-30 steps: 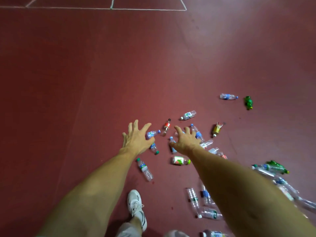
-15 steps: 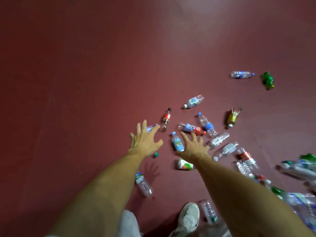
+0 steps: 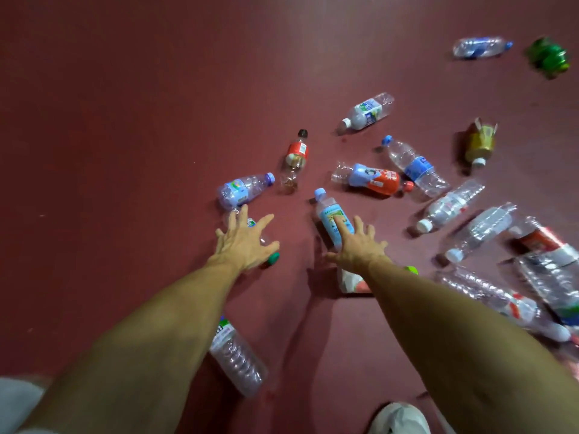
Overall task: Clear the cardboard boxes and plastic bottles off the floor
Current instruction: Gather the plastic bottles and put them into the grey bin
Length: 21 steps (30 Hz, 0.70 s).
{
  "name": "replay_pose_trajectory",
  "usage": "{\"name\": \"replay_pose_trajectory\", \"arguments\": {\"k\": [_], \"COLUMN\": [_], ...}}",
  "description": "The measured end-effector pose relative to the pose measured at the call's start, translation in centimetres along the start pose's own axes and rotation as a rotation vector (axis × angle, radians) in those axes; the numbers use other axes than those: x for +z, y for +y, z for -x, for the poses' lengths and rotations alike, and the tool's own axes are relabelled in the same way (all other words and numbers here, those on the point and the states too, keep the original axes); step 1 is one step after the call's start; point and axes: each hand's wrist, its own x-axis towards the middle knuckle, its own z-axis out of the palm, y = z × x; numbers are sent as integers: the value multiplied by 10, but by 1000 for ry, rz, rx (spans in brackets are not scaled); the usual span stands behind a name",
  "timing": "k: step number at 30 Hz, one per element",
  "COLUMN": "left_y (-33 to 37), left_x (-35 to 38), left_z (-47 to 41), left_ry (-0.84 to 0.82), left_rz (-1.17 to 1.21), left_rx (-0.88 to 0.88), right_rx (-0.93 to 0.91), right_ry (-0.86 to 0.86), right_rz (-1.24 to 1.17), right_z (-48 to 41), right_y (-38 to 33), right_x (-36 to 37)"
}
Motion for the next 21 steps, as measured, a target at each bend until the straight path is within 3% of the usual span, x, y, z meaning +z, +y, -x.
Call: {"name": "replay_pose_trajectory", "arguments": {"k": [16,21], "left_y": [-27,-28], "left_x": [36,53], "left_z": [-23,-35], "left_ry": [-148,-61], "left_rz": [-67,14], "left_rx": [-56,-21], "right_rx": [-38,-48], "right_ry": [-31,53], "right_rz": [-28,19], "right_z": [-39,-43], "right_y": [-11,-12], "right_x": [23,26]}}
